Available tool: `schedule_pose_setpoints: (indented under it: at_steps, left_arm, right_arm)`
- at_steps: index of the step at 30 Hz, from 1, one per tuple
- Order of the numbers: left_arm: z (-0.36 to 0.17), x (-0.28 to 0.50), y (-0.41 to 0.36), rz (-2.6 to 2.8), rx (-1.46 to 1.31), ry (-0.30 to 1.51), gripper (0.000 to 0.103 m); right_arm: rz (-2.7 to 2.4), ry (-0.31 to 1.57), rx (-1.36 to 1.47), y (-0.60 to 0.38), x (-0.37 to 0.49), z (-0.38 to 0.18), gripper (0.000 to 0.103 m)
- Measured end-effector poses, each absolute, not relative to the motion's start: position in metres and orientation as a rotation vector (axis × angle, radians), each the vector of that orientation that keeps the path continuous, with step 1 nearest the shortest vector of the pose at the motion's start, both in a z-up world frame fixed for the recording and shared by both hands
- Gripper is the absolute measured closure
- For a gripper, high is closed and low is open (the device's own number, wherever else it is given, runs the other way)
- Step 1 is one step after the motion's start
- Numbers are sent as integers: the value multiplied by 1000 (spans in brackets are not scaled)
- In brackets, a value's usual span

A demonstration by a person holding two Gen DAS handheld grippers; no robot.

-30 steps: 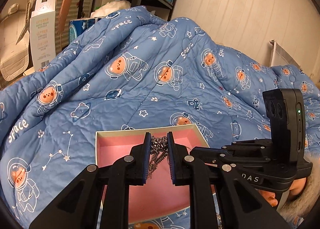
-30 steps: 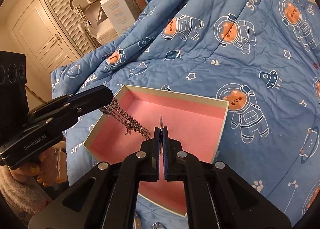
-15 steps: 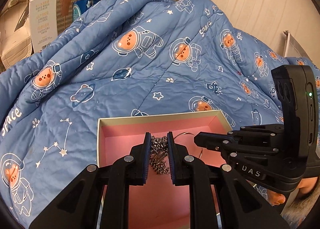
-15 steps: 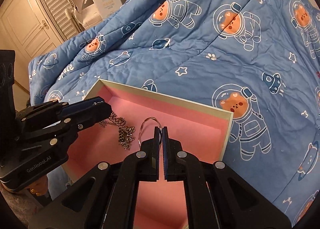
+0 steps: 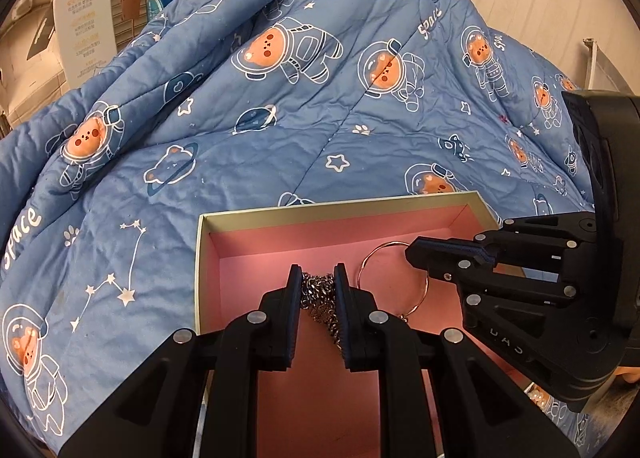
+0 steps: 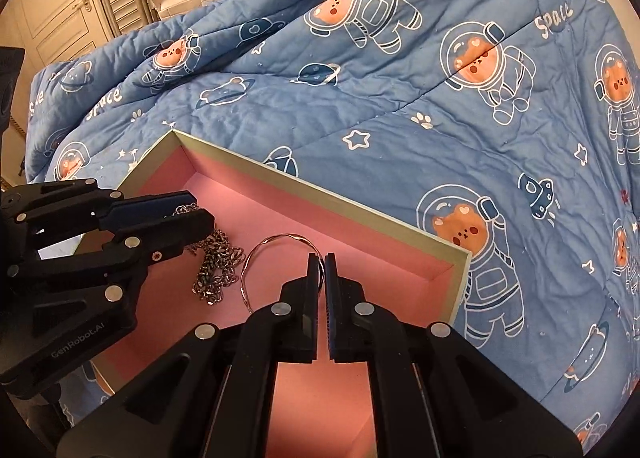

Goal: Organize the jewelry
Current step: 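Carry chain and bangle into the pink-lined box and open both grippers, then move both grippers back toward the remaining jewelry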

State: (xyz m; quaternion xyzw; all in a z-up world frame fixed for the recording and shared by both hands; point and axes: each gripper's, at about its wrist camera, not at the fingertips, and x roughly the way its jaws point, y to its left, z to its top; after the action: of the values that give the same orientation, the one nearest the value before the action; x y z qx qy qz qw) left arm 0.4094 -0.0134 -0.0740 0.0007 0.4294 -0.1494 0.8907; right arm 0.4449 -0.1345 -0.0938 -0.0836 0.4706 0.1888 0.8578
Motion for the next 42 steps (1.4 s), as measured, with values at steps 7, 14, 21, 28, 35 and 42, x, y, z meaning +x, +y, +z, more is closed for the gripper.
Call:
schedule_pose_setpoints:
  at_steps: [7,14,21,28,35,42]
  left_arm:
    - [-53,400,-14,-295,48,808,53]
    - [-23,382,0,-246,32,708,15]
    - [-18,336,26,-254,-93,653,7]
    - [-43,280,20,-264,-68,675,7]
    - [-66,232,15,-271,-55,700,7]
    - [-80,200,15,-268,-89,729,7]
  right_arm:
    - [403,975,-187,-133,441,-93,93]
    - [415,859,-125,-143,424,-68,40]
    - [398,700,-139,-156,377,-43,19]
    - [390,667,-173,-176,324,-43,17]
    - [361,707,-157,-207,286,-59,17]
    - [304,777,-91,-236,259,-80,18]
